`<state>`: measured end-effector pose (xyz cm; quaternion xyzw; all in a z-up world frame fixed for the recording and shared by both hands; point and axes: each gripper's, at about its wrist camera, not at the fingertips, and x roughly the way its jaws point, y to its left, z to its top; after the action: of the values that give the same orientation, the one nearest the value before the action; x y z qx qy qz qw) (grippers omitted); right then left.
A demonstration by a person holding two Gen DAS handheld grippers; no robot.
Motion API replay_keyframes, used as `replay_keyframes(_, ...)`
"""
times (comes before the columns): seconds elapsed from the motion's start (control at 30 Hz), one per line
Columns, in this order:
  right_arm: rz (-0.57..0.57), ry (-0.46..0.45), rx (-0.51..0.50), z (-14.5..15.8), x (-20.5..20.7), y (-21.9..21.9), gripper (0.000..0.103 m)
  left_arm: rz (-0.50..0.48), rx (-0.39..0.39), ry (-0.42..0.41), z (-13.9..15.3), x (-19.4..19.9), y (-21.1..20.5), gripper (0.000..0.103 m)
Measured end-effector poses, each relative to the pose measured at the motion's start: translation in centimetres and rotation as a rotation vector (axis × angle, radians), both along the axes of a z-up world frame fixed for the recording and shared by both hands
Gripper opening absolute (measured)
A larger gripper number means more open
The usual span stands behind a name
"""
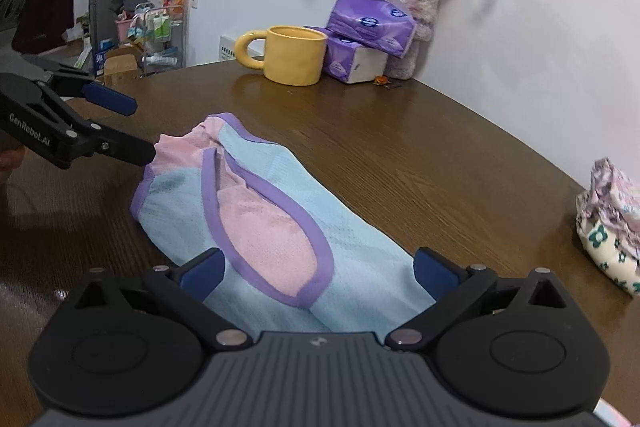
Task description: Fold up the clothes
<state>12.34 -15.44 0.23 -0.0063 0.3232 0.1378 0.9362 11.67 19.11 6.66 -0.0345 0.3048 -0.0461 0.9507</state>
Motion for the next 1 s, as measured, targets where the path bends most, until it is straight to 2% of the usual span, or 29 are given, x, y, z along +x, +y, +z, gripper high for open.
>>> replay_keyframes(0.2, 0.001, 0.0, 0.0, 0.0, 0.0, 0.1, 0.102, -0.033, -0.08, 0.04, -0.3, 0.3, 0.1, 0.095)
replay_keyframes(0.43, 0.001, 0.0, 0.0, 0.0, 0.0, 0.1, 0.102, 0.01, -0.154, 0.104, -1.2, 1.2, 0.2, 0.094)
replay_keyframes(0.67, 0.002, 0.0, 0.001, 0.0, -0.1, 0.2, 0.102, 0.107, -0.152, 0.138, -1.9, 3.7, -0.3, 0.091)
replay_keyframes(0.87, 0.002, 0.0, 0.001, 0.0, -0.1, 0.2, 0.102, 0.189, -0.16, 0.115, -2.1, 6.0, 0.3, 0.089)
replay_keyframes(0.93, 0.003, 0.0, 0.001, 0.0, -0.1, 0.2, 0.102, 0.198, -0.166, 0.112, -2.0, 6.6, 0.1, 0.081)
replay_keyframes(1.0, 0.003, 0.0, 0.001, 0.0, -0.1, 0.3, 0.102, 0.208, -0.163, 0.11, -1.9, 6.9, -0.3, 0.064)
